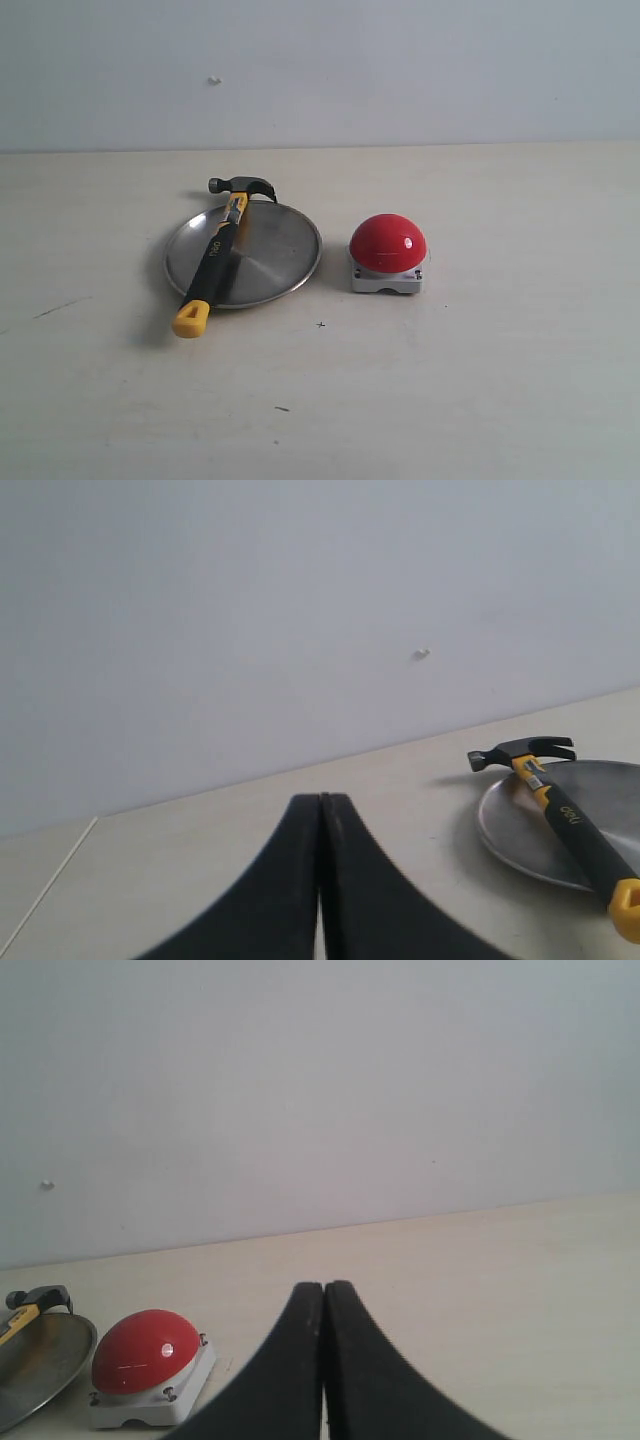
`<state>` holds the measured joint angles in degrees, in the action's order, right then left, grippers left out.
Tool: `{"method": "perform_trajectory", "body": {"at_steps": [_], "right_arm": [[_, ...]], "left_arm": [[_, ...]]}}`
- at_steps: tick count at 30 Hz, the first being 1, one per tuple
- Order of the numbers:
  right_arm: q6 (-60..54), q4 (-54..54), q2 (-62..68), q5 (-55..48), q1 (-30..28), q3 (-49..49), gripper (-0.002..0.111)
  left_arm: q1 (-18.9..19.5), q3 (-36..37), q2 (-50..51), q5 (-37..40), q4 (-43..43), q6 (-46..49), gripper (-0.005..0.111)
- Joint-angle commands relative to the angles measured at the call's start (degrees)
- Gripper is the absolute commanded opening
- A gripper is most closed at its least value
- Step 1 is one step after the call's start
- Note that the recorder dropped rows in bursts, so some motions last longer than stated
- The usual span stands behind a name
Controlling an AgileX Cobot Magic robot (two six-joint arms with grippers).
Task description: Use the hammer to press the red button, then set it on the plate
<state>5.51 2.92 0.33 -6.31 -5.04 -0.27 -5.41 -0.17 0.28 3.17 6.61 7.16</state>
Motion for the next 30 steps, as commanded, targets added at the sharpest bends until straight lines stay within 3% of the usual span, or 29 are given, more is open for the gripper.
{"method": "perform_trajectory", "body": {"at_steps": [1, 24, 30], "right_arm": [[-0.3, 0.0, -0.3, 0.1, -0.3, 0.3, 0.0], [-0.3, 0.1, -0.3, 0.1, -0.3, 0.3, 0.0], [-0.3, 0.0, -0.3, 0.1, -2.8, 0.3, 0.0]], "left_arm": [[3.4, 0.2, -0.3, -0.3, 0.2, -0.3, 0.002], [4.3, 0.2, -0.3, -0.3, 0.2, -0.3, 0.002], [4.3, 0.2, -0.3, -0.3, 0.2, -0.3, 0.002]]}}
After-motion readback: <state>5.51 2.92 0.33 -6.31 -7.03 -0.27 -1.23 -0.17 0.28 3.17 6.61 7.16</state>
